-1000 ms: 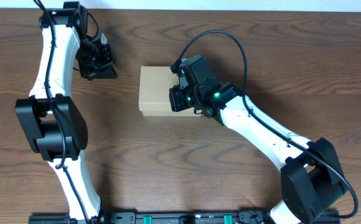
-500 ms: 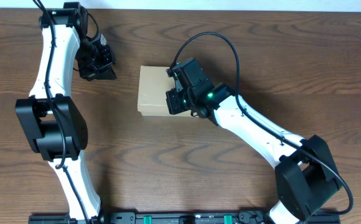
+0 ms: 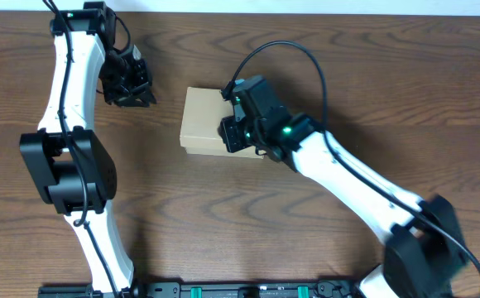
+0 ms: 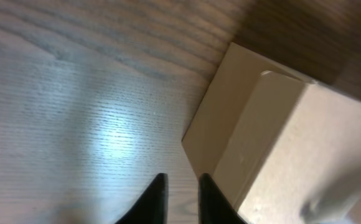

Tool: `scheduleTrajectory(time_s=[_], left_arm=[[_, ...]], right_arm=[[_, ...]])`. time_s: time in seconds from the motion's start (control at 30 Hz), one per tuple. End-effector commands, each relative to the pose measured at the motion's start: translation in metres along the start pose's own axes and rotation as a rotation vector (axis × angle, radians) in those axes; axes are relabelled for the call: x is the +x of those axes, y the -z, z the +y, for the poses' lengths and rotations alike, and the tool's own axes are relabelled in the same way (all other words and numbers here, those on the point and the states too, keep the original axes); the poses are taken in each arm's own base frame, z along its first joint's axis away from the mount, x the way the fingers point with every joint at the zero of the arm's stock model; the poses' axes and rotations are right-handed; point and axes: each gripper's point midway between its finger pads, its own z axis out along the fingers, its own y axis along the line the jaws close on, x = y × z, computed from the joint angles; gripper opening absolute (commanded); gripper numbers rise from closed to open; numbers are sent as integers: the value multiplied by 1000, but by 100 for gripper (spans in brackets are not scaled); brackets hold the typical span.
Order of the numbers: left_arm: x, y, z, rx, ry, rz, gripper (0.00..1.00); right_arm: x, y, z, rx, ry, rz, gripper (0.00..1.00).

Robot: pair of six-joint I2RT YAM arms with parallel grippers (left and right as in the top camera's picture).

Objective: Pack container

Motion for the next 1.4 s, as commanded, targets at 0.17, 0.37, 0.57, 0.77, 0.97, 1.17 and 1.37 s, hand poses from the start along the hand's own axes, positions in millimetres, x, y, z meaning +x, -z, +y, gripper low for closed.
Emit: scheduleTrajectory(time_s=[0.17, 0.37, 0.57, 0.77, 0.97, 1.17, 1.37], left_arm=[[8, 99, -40, 33, -93, -241, 96], [38, 144, -62, 77, -145, -313, 95], [82, 187, -75, 62, -285, -386, 96], [138, 209, -99, 77, -385, -425, 96], [192, 213, -108, 12, -433, -508, 96], [239, 210, -109, 85, -463, -619, 95], [273, 193, -86, 135, -459, -653, 96]], right_arm=[[-40, 78, 14, -30, 71, -190, 99], [-32, 121, -13, 51, 39, -192, 99], [-14, 190, -34, 179, 142, -239, 99], [14, 256, -46, 297, 173, -344, 99], [59, 283, -49, 285, 168, -403, 99], [97, 297, -53, 251, 93, -483, 99], [121, 297, -59, 229, 67, -542, 99]])
